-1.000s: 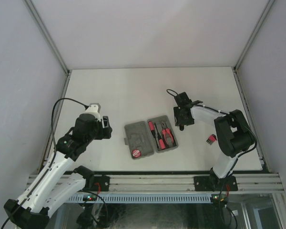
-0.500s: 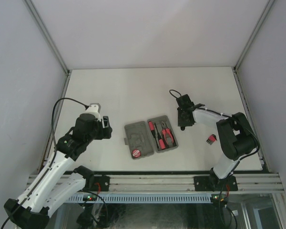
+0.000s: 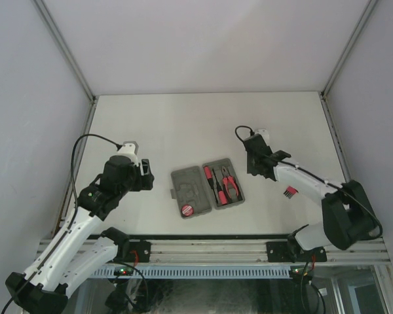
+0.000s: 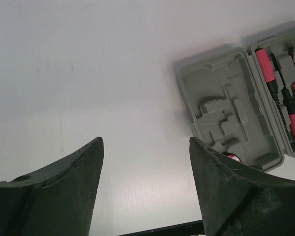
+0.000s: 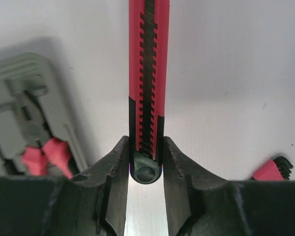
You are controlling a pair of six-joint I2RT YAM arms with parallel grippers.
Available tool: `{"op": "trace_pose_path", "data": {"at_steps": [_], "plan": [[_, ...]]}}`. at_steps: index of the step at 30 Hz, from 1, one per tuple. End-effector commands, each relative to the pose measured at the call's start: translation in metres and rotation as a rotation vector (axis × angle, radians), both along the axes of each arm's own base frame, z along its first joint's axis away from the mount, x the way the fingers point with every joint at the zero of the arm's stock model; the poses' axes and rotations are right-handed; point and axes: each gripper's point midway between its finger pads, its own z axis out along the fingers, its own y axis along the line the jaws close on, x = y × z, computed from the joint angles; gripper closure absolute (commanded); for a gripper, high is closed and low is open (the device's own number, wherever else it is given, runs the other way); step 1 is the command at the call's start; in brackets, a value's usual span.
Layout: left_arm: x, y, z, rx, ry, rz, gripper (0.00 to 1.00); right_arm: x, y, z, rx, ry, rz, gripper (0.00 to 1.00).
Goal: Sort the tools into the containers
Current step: Pick up the utility knife at the center of the board, then place the utility knife in the storage box.
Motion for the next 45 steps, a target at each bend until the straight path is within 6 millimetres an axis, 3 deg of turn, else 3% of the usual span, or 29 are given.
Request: {"op": "trace_pose_path", "data": {"at_steps": [1,5,10,22,27,35,45], "plan": [[0.009,0.002,0.024,-0.019,-0.072,0.022,0.26,0.001,0.008,0.051,0.043,-0.174,0.000,1.00],[0.008,0.001,0.026,-0.026,-0.078,0.024,0.26,-0.017,0.044,0.083,0.137,-0.247,0.127,1.00],[0.008,-0.002,0.029,-0.043,-0.089,0.012,0.25,-0.048,0.097,0.099,0.282,-0.253,0.255,1.00],[0.008,-0.005,0.028,-0.053,-0.086,-0.001,0.25,-0.103,0.186,0.063,0.337,-0.123,0.339,1.00],[0.008,-0.005,0.028,-0.053,-0.084,-0.002,0.25,-0.112,0.202,0.040,0.287,-0.059,0.325,1.00],[0.008,-0.006,0.028,-0.056,-0.084,-0.006,0.25,-0.116,0.215,0.021,0.268,0.013,0.312,0.98],[0.008,-0.006,0.027,-0.054,-0.081,-0.008,0.25,-0.115,0.209,0.005,0.182,0.067,0.278,0.96]]}}
